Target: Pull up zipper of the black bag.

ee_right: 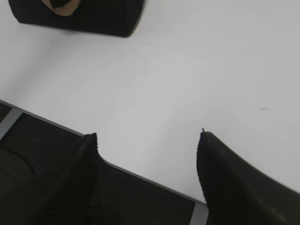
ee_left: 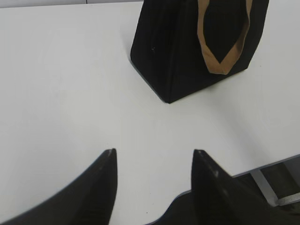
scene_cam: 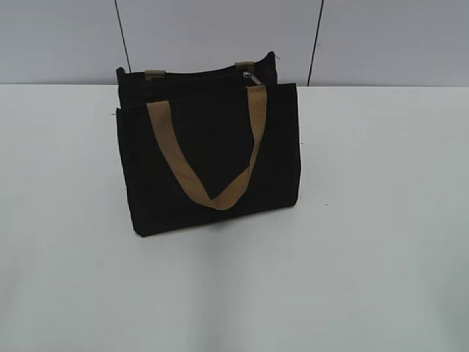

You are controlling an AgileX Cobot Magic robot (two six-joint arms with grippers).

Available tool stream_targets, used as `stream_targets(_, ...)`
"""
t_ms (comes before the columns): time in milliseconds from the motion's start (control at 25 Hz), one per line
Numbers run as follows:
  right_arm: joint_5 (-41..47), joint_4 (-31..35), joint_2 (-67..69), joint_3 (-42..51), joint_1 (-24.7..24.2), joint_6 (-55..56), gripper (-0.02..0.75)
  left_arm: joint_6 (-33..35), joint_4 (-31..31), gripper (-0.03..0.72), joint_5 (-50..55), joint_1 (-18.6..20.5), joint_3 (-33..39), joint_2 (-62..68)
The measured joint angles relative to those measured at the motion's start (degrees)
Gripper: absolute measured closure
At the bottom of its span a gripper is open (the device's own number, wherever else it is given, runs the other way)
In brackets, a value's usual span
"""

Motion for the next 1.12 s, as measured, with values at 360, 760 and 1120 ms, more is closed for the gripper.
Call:
stream_targets(360,-4.0,-3.4,-0.3,2.5,0.0,2.2,0.234,0.6,0.0,0.303,-0.1,0.0,0.0,-0.1)
stream_targets(760,-4.5,-3.6,-0.3,2.6,0.0,2.3,0.234,0.6,0.0,0.321,-0.1,0.0,0.0,-0.1)
stream_targets(1120,-4.5,-3.6,-0.3,2.6,-0.2,2.3,0.234,0.7,0.0,0.357,-0.1,5.4,0.0,-0.1)
